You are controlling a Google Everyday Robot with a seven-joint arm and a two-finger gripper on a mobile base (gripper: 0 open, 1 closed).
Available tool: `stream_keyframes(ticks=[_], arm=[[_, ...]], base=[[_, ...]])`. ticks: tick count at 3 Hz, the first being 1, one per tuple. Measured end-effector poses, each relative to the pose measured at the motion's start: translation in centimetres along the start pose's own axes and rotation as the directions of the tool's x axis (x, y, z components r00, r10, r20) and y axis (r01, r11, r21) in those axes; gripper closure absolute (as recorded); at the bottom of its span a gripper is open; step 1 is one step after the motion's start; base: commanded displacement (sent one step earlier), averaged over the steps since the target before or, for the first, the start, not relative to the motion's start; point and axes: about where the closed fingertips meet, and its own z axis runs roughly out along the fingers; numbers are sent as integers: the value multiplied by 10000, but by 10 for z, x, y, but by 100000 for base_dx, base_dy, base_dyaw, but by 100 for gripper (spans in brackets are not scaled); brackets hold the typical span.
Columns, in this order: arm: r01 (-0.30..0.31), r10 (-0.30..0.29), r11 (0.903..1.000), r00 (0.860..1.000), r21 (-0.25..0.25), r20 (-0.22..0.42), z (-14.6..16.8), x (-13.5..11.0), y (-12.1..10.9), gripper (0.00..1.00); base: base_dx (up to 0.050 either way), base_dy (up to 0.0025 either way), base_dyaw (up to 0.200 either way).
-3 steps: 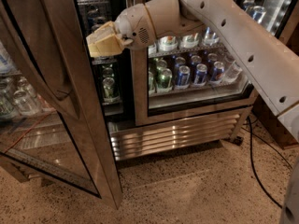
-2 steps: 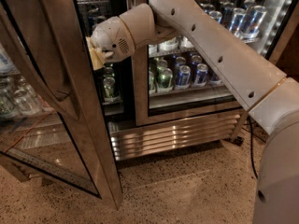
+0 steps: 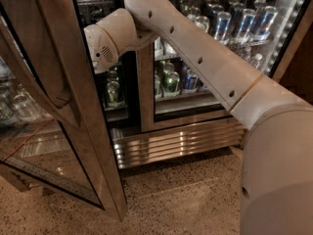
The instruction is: Open left fridge door
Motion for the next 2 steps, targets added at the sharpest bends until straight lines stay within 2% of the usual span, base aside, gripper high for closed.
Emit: stream_keyframes(ticks=[2], arm=[[249, -222, 9958, 9993, -878, 313, 17, -5, 6, 100]], base=[[0, 0, 0]])
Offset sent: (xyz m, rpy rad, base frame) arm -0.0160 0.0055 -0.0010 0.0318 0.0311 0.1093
